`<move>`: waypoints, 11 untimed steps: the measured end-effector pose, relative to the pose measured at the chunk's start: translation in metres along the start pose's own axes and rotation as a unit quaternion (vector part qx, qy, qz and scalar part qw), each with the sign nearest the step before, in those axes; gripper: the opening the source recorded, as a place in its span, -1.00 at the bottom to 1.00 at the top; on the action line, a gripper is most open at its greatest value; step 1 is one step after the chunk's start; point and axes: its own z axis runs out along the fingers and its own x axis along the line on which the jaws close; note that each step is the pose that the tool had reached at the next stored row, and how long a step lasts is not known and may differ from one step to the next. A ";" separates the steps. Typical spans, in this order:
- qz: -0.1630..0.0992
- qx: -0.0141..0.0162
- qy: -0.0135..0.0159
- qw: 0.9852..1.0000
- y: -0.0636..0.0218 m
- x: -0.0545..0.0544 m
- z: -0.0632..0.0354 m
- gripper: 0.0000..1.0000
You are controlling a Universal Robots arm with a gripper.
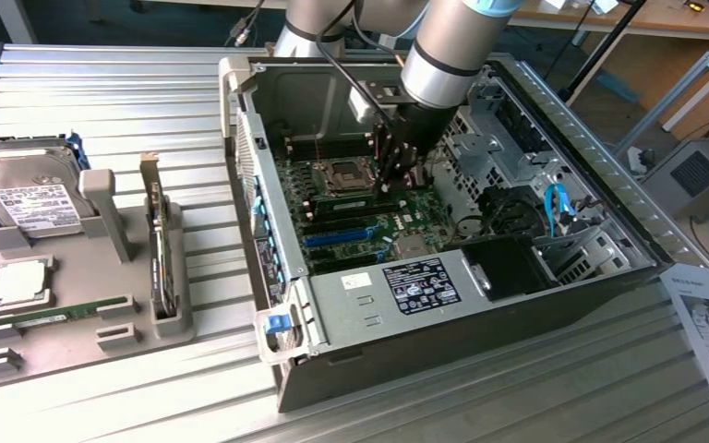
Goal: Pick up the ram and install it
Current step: 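Insert the ram into the slot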
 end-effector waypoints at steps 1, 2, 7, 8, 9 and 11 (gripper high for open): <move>0.000 0.000 0.000 1.000 0.0000 0.000 0.0001 -0.76; 0.000 0.000 0.000 1.000 -0.0001 0.000 0.0006 -0.76; 0.000 0.000 0.000 1.000 0.0005 0.000 0.0008 -0.76; 0.000 0.000 0.000 1.000 0.0011 0.000 0.0009 -0.76; 0.000 0.000 0.000 1.000 0.0013 0.000 0.0009 -0.76; 0.000 0.001 0.000 1.000 0.0017 0.000 0.0009 -0.76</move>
